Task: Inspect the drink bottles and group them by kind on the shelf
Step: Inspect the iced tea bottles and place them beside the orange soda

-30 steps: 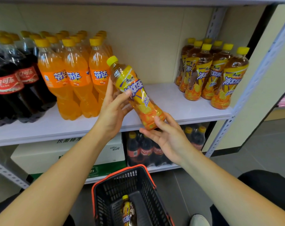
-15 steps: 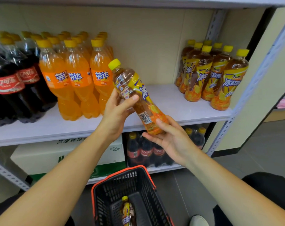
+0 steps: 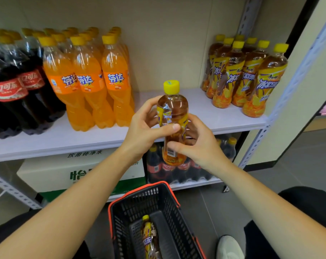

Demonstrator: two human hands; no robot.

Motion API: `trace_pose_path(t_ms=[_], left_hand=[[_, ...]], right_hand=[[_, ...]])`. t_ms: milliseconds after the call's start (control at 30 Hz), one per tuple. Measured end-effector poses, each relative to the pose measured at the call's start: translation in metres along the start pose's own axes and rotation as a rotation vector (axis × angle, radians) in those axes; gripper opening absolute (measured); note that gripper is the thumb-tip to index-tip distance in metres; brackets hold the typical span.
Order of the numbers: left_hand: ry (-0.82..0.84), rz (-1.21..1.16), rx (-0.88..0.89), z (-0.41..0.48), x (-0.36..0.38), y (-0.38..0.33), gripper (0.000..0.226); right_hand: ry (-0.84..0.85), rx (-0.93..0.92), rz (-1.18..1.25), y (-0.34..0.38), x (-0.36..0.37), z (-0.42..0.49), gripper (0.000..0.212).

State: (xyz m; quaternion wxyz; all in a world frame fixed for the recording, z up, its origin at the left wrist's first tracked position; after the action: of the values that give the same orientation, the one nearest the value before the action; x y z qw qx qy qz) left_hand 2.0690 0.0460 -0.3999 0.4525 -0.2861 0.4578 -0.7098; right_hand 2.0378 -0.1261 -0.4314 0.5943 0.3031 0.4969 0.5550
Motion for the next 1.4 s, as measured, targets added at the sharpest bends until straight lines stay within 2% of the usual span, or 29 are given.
trace_pose_path(t_ms=[100,333,567,667,767,1000,1167,1400], left_hand=[[0.051,0.075,0.002,-0.001,0.004,-0.001,0.063],[0.088,0.17,0.032,-0.003,-0.003,-0.011,0.034],[0.146,0.41,0.09,-0.013,-0.01,-0.014,0.041],[0.208,0.561,0.137,-0.017,-0.011,-0.014,0.034],[0.255,0.614,0.12,-0.021,-0.01,-0.013,0.028],[0.247,0.495,0.027,-0.024,-0.011,-0.012,0.021],[0.249,0.307,0.006,-0.022,-0.014,-0.01,0.014],[0.218,0.06,-0.028,-0.02,-0.016,-0.012,0.023]], right_hand=[[-0.025,-0.01,0.082,-0.007,-0.004,-0.002,0.068],[0.061,0.02,-0.103,-0.017,-0.008,-0.008,0.075],[0.171,0.004,-0.429,-0.01,-0.019,-0.01,0.077],[0.199,-0.026,-0.546,-0.012,-0.021,-0.012,0.076],[0.222,-0.05,-0.616,-0.015,-0.022,-0.012,0.074],[0.257,-0.049,-0.663,-0.019,-0.024,-0.012,0.081],[0.244,-0.026,-0.562,-0.015,-0.023,-0.012,0.078],[0.228,0.013,-0.402,-0.016,-0.022,-0.01,0.088]])
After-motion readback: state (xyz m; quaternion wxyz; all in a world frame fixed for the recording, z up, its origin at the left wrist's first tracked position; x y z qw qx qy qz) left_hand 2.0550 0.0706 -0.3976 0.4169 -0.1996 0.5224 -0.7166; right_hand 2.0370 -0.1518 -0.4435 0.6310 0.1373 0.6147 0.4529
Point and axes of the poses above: each hand's wrist, its own z-axis towards the middle knuckle, its own x-axis out of the palm, y = z × x, the point moved 2 cm from there along z, towards the middle knuckle, and after that the axes turned 6 degrees about y, right-handed, at the moved point
